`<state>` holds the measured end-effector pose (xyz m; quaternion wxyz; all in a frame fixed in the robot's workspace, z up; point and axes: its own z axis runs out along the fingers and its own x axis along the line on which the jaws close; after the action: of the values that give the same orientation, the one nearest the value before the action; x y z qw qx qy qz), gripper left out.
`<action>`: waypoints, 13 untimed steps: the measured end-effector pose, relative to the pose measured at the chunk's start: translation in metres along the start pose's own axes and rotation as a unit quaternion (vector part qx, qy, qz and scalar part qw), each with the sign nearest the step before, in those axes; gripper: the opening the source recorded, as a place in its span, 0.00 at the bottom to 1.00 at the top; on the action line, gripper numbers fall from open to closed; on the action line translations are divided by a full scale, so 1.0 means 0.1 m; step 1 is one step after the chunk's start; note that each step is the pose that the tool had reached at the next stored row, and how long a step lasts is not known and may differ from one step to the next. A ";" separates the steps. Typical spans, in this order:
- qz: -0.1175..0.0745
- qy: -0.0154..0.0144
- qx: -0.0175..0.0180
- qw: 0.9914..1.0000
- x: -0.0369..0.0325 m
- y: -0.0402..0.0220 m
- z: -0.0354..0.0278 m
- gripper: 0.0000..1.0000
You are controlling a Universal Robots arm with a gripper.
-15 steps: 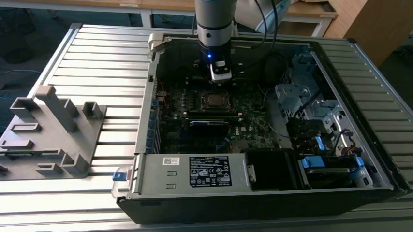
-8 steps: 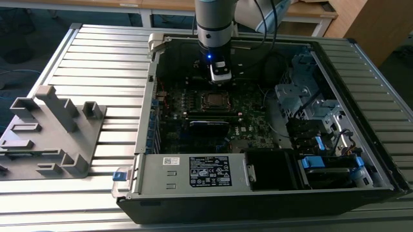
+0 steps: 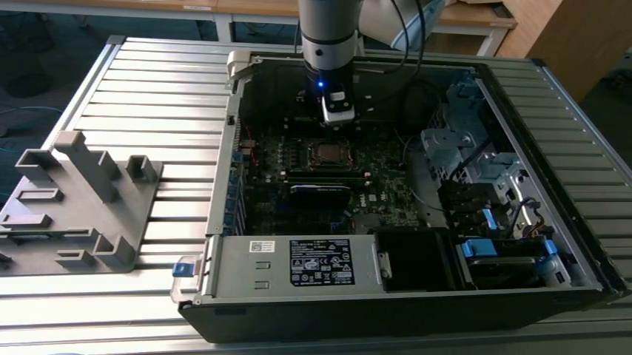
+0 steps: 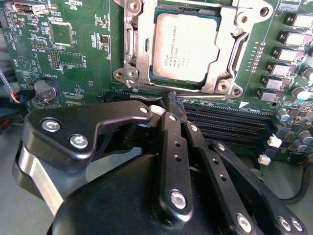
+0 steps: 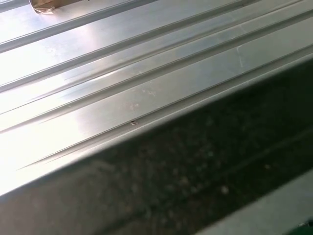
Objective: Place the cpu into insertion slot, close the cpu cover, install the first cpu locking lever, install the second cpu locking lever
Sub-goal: 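Install the first cpu locking lever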
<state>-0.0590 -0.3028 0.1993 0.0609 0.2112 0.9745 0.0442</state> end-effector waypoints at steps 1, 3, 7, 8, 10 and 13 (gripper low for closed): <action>0.000 0.000 0.000 1.000 0.000 0.001 -0.002 0.11; 0.001 0.000 0.000 1.000 -0.001 0.001 -0.002 0.11; 0.016 -0.002 0.002 1.000 0.000 0.000 -0.001 0.11; 0.017 -0.002 0.002 1.000 0.000 0.000 -0.001 0.11; 0.017 -0.002 0.002 1.000 0.001 0.003 -0.001 0.11; 0.017 -0.001 0.001 1.000 0.003 0.007 0.001 0.11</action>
<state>-0.0590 -0.3020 0.1992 0.0614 0.2282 0.9707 0.0442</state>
